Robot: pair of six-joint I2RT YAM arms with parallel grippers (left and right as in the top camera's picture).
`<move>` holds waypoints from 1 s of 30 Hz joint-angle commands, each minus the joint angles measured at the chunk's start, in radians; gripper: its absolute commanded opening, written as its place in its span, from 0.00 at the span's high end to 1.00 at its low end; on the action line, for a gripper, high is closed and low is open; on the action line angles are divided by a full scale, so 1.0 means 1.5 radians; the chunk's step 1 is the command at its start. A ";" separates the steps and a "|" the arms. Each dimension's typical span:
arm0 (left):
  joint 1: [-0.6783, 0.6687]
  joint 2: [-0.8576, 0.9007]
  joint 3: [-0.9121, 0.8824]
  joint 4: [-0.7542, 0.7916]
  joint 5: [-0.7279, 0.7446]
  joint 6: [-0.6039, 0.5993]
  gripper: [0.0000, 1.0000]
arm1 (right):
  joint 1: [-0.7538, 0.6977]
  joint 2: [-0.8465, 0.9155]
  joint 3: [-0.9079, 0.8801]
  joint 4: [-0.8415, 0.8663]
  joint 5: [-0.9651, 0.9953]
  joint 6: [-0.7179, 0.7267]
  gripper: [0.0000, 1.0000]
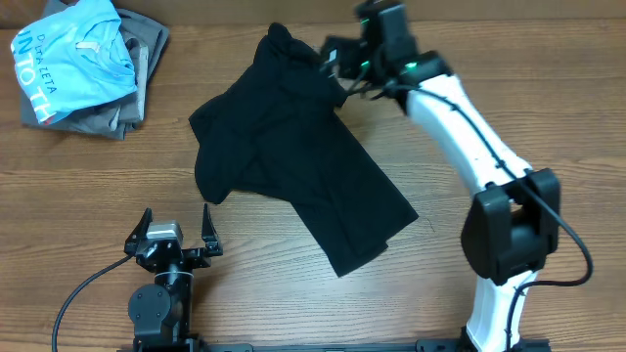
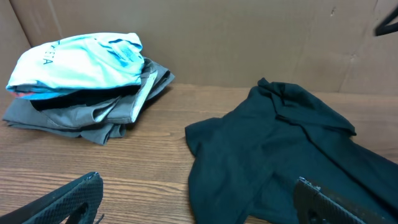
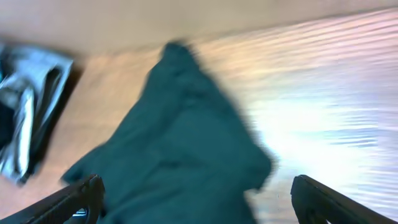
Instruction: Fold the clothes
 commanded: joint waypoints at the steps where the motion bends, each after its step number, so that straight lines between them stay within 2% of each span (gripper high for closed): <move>1: 0.005 -0.006 -0.003 0.001 0.007 0.010 0.00 | -0.012 0.014 0.010 0.002 -0.006 0.001 0.00; 11: 0.005 -0.006 -0.003 0.001 0.007 0.010 0.00 | -0.019 0.117 0.010 0.005 -0.057 0.006 0.48; 30: 0.005 -0.006 -0.003 0.001 0.007 0.010 0.00 | -0.016 0.196 0.010 0.005 -0.096 0.042 0.44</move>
